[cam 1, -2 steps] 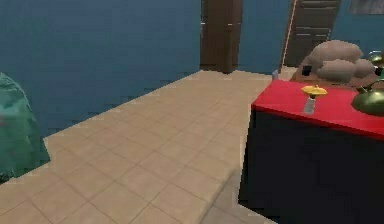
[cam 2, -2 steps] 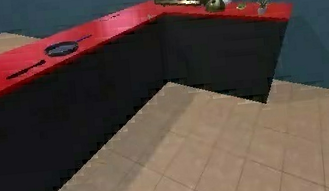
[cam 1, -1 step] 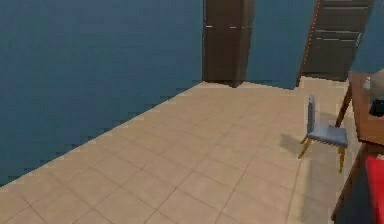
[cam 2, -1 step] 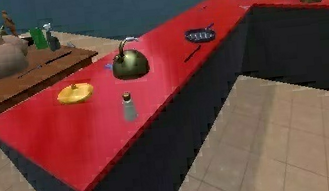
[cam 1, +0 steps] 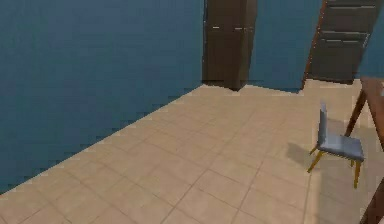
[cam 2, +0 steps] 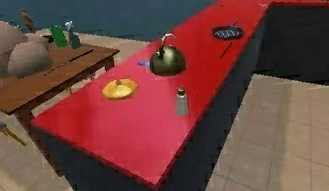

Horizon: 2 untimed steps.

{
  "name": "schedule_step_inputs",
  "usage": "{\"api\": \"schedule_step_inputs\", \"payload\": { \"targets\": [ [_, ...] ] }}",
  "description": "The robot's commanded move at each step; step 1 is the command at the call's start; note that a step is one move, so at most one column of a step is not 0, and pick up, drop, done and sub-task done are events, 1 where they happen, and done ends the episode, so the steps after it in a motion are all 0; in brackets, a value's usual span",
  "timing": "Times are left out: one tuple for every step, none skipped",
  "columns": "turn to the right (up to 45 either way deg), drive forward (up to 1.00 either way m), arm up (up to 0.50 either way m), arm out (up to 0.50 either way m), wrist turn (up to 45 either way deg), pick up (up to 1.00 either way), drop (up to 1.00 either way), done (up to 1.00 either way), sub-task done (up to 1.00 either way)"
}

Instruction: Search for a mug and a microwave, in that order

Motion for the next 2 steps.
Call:
{"api": "schedule_step_inputs", "payload": {
  "targets": [
    [36.0, 0.00, 0.00, 0.00, 0.0, 0.00, 0.00, 0.00, 0.00],
    [0.0, 0.85, 0.00, 0.00, 0.0, 0.00, 0.00, 0.00, 0.00]
  ]
}}
